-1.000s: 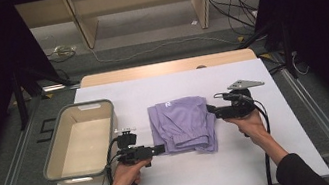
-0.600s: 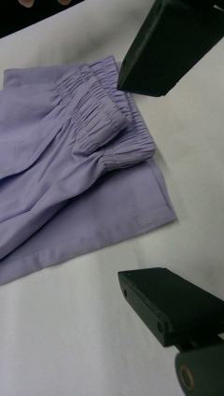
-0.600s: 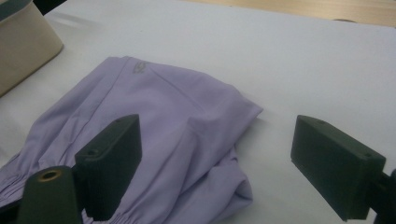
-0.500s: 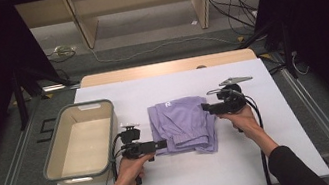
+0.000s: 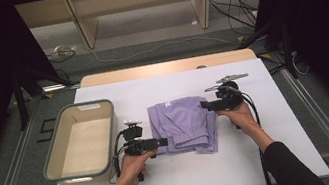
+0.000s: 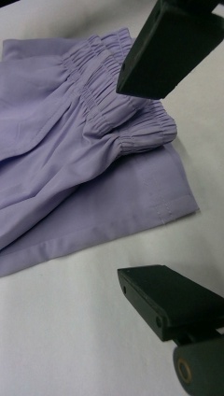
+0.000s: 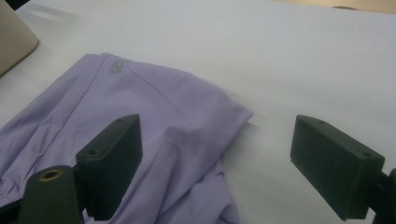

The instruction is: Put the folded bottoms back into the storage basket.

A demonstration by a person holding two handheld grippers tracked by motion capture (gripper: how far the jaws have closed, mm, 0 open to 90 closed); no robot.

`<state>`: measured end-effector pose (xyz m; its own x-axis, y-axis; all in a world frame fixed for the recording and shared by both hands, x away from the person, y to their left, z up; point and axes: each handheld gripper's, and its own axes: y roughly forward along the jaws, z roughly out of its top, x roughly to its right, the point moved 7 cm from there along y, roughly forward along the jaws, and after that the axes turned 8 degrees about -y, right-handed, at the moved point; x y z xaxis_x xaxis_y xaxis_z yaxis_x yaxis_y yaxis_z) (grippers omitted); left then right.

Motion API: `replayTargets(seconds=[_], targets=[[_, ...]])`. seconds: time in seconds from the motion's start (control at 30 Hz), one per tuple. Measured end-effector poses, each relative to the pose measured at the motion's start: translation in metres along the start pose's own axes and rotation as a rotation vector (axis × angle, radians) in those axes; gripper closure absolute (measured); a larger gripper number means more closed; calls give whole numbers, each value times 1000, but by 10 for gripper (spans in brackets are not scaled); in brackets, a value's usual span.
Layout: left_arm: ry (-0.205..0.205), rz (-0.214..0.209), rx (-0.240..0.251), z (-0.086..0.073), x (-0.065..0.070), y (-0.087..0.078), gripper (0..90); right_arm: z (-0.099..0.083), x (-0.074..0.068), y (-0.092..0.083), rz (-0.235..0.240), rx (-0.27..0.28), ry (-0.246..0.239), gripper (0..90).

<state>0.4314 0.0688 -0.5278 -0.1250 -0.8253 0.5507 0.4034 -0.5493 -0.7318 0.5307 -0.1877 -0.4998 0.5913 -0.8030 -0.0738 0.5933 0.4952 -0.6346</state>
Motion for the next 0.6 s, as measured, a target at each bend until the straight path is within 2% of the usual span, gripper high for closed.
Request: replayTargets(seconds=[0.37, 0.6], targets=[[15, 24, -11, 2, 2, 10, 108, 0, 3, 7, 2, -14, 5, 181], [34, -3, -24, 2, 10, 15, 161, -2, 3, 12, 6, -27, 7, 182]])
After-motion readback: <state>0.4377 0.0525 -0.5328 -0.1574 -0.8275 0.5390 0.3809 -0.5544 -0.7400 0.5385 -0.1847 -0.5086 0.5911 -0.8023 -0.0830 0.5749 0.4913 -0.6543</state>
